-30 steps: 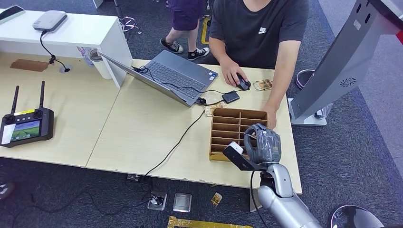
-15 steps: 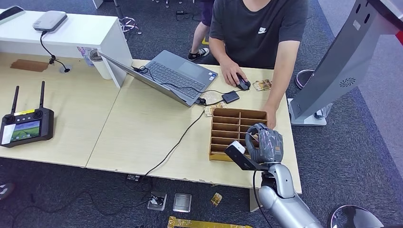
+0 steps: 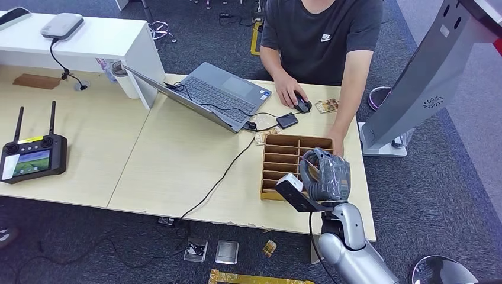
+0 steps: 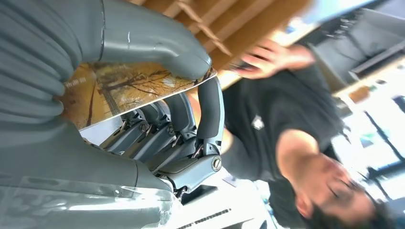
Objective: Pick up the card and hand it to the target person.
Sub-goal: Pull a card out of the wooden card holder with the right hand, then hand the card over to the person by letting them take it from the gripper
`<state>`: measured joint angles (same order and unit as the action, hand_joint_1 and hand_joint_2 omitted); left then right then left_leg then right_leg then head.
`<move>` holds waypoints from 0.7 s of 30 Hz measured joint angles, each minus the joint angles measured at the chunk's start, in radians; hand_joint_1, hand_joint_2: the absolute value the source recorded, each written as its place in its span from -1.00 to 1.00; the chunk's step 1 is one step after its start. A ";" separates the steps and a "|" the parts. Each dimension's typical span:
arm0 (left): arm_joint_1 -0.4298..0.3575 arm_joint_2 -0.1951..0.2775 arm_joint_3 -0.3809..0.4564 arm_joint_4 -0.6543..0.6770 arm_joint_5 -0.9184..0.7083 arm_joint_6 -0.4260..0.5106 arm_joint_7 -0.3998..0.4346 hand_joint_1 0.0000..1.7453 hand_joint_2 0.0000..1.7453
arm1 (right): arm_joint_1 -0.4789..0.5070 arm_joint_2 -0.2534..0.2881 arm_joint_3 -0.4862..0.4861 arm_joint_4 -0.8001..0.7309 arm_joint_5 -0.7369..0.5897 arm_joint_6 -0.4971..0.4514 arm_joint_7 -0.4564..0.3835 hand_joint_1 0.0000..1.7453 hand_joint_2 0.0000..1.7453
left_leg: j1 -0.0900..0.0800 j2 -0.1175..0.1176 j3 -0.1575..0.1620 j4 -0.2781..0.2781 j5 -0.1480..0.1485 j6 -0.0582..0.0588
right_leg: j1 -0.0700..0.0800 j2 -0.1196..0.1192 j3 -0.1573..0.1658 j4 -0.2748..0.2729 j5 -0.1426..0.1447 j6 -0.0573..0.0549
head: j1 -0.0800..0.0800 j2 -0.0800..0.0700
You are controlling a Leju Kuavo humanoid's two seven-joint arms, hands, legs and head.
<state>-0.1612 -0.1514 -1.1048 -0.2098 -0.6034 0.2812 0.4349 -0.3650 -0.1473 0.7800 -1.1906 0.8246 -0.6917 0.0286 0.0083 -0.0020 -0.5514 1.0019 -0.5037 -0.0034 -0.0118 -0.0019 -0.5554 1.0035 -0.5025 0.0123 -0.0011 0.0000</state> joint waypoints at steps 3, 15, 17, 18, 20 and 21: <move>0.000 0.000 0.000 0.000 0.001 0.004 0.000 -1.00 1.00 | -0.027 0.004 0.007 -0.043 -0.037 0.003 -0.033 1.00 1.00 | 0.000 0.000 0.000 0.000 0.000 0.000 | 0.000 0.000 0.000 0.000 0.000 0.000 | 0.000 0.000; -0.003 -0.009 0.000 0.000 0.008 0.030 0.000 -1.00 1.00 | -0.192 0.123 0.023 0.109 -0.226 -0.001 -0.250 1.00 1.00 | 0.000 0.000 0.000 0.000 0.000 0.000 | 0.000 0.000 0.000 0.001 0.000 0.000 | 0.000 0.000; -0.003 -0.010 0.000 0.000 0.008 0.033 0.000 -1.00 1.00 | -0.211 0.144 0.025 0.153 -0.241 -0.001 -0.270 1.00 1.00 | 0.000 -0.001 -0.001 0.000 0.000 0.000 | 0.000 0.000 0.000 0.001 0.000 0.000 | 0.000 0.000; -0.003 -0.010 0.000 0.000 0.008 0.035 0.000 -1.00 1.00 | -0.226 0.156 0.027 0.183 -0.249 -0.001 -0.278 1.00 1.00 | 0.000 0.000 -0.001 0.000 0.000 0.000 | 0.000 0.000 -0.001 0.001 0.000 0.000 | 0.001 0.000; -0.004 -0.011 0.000 0.000 0.010 0.036 0.000 -1.00 1.00 | -0.267 0.187 0.029 0.263 -0.269 0.000 -0.294 1.00 1.00 | 0.000 0.000 -0.002 0.000 0.000 0.000 | 0.000 0.001 -0.001 0.001 0.000 0.000 | 0.001 0.000; -0.005 -0.011 0.000 0.000 0.010 0.036 0.000 -1.00 1.00 | -0.288 0.201 0.030 0.302 -0.279 0.002 -0.299 1.00 1.00 | 0.000 0.000 -0.001 0.000 0.000 0.000 | 0.000 0.001 -0.001 0.001 0.000 0.000 | 0.000 0.000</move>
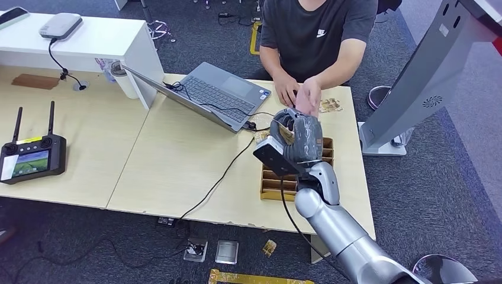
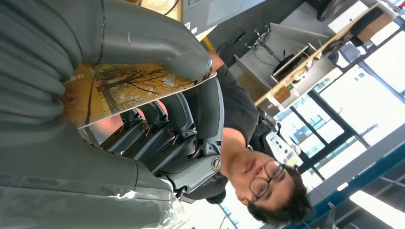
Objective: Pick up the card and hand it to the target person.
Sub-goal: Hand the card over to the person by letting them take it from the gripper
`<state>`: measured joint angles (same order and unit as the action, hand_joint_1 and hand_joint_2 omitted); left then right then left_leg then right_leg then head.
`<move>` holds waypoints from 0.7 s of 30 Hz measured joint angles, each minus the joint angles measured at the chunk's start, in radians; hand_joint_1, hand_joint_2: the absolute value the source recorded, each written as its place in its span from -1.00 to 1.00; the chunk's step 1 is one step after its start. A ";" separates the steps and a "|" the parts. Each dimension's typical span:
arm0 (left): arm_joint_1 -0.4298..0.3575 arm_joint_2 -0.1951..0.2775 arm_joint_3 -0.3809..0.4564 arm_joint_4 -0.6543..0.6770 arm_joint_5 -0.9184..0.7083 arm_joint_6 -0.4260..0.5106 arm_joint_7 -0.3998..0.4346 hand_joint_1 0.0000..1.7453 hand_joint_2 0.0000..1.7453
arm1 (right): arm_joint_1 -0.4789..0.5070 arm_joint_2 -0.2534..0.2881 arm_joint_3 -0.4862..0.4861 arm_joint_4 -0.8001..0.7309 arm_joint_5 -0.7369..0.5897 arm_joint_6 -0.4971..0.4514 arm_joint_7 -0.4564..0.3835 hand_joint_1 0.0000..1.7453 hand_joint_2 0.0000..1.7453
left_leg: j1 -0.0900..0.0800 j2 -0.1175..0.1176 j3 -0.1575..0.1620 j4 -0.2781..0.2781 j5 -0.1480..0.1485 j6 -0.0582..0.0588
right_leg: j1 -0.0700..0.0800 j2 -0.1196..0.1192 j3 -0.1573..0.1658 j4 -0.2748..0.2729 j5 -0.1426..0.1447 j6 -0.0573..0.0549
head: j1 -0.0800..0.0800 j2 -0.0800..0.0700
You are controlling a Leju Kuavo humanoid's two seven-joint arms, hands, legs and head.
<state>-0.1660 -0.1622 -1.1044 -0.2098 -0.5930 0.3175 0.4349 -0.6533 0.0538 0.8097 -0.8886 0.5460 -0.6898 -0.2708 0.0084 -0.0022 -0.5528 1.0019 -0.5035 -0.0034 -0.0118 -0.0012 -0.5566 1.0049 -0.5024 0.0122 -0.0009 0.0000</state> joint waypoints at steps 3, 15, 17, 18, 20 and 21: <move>0.000 0.000 0.000 0.000 0.000 0.000 0.000 -1.00 1.00 | -0.046 0.032 0.002 0.087 -0.015 0.006 -0.001 1.00 1.00 | 0.000 -0.001 0.000 0.000 0.000 0.000 | 0.000 -0.002 0.000 0.000 0.000 0.000 | 0.001 0.000; -0.001 0.000 0.000 0.000 -0.002 -0.011 0.000 -1.00 1.00 | -0.148 0.100 0.003 0.338 -0.018 0.001 0.030 0.13 1.00 | 0.000 0.000 0.000 0.000 0.000 0.000 | 0.000 -0.001 0.000 0.000 0.000 0.000 | 0.000 0.000; -0.001 0.000 0.000 0.000 -0.004 -0.013 0.000 -1.00 1.00 | -0.150 0.107 0.002 0.355 -0.005 -0.002 0.030 -0.77 1.00 | 0.000 0.000 0.000 0.000 0.000 0.000 | 0.000 -0.001 0.000 0.000 0.000 0.000 | 0.000 0.000; -0.001 0.000 0.000 0.000 -0.005 -0.015 0.000 -1.00 1.00 | -0.151 0.109 0.002 0.362 0.006 -0.003 0.032 -0.97 1.00 | 0.000 0.000 0.000 0.000 0.000 0.000 | 0.000 -0.001 0.000 0.000 0.000 0.000 | 0.000 0.000; -0.001 0.000 0.000 0.000 -0.008 -0.019 0.000 -1.00 1.00 | -0.150 0.113 -0.001 0.370 0.042 -0.004 0.037 -1.00 1.00 | 0.000 0.000 0.001 0.000 0.000 0.000 | 0.000 -0.001 0.000 0.000 0.000 0.000 | 0.000 0.000; -0.001 0.000 0.000 0.000 -0.010 -0.021 0.000 -1.00 1.00 | -0.149 0.114 -0.006 0.372 0.067 -0.004 0.038 -1.00 1.00 | 0.000 0.000 0.001 0.000 0.000 0.000 | 0.000 -0.001 0.000 0.000 0.000 0.000 | 0.000 0.000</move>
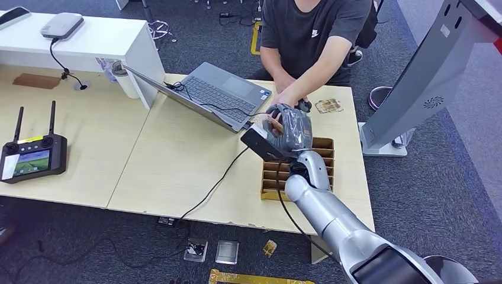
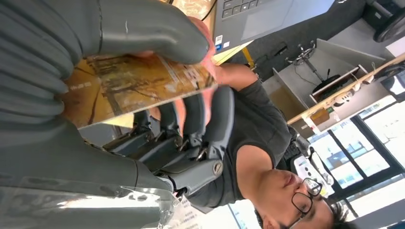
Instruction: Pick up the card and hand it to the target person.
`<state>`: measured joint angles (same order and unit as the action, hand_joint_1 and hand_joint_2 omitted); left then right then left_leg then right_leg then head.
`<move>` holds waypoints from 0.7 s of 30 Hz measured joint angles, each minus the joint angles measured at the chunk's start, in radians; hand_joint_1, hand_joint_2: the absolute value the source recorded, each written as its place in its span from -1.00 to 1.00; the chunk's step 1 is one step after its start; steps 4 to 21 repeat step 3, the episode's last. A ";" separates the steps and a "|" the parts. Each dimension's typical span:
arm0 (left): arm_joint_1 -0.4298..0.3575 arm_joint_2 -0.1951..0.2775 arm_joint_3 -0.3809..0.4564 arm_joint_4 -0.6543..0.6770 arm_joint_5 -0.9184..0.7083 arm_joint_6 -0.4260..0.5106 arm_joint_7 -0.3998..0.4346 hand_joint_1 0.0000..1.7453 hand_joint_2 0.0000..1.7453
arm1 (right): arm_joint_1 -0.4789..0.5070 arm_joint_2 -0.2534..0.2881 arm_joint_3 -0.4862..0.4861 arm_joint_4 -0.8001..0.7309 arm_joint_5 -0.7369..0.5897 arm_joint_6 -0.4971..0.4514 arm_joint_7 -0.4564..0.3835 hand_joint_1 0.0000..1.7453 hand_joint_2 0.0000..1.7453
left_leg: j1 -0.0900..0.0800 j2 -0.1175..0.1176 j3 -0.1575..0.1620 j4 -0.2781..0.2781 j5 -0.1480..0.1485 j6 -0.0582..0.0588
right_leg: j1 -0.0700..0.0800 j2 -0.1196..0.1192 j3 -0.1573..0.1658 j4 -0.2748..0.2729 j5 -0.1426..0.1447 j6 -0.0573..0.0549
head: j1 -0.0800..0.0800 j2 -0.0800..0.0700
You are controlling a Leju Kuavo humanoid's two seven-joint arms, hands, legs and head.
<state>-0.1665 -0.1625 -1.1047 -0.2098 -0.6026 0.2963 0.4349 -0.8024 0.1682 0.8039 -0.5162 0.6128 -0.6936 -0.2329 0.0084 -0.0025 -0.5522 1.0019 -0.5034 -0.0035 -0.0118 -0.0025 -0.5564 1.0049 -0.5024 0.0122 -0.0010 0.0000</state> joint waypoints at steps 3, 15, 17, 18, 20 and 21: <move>0.000 0.000 0.000 0.000 -0.006 -0.004 0.000 -1.00 1.00 | 0.007 0.005 -0.023 0.003 0.065 0.000 -0.005 -1.00 1.00 | 0.000 0.000 0.000 0.000 0.000 0.000 | 0.000 0.000 0.000 0.000 0.000 0.000 | 0.000 0.000; 0.000 0.000 0.000 0.000 -0.006 -0.004 0.000 -1.00 1.00 | 0.007 0.005 -0.023 0.003 0.065 0.000 -0.005 -1.00 1.00 | 0.000 0.000 0.000 0.000 0.000 0.000 | 0.000 0.000 0.000 0.000 0.000 0.000 | 0.000 0.000; 0.000 0.000 0.000 0.000 -0.006 -0.004 0.000 -1.00 1.00 | 0.007 0.005 -0.023 0.003 0.065 0.000 -0.005 -1.00 1.00 | 0.000 0.000 0.000 0.000 0.000 0.000 | 0.000 0.000 0.000 0.000 0.000 0.000 | 0.000 0.000; 0.000 0.000 0.000 0.000 -0.006 -0.004 0.000 -1.00 1.00 | 0.007 0.005 -0.023 0.003 0.065 0.000 -0.005 -1.00 1.00 | 0.000 0.000 0.000 0.000 0.000 0.000 | 0.000 0.000 0.000 0.000 0.000 0.000 | 0.000 0.000; 0.000 0.000 0.000 0.000 -0.006 -0.004 0.000 -1.00 1.00 | 0.007 0.005 -0.023 0.003 0.065 0.000 -0.005 -1.00 1.00 | 0.000 0.000 0.000 0.000 0.000 0.000 | 0.000 0.000 0.000 0.000 0.000 0.000 | 0.000 0.000; 0.000 0.000 0.000 0.000 -0.006 -0.004 0.000 -1.00 1.00 | 0.007 0.005 -0.023 0.003 0.065 0.000 -0.005 -1.00 1.00 | 0.000 0.000 0.000 0.000 0.000 0.000 | 0.000 0.000 0.000 0.000 0.000 0.000 | 0.000 0.000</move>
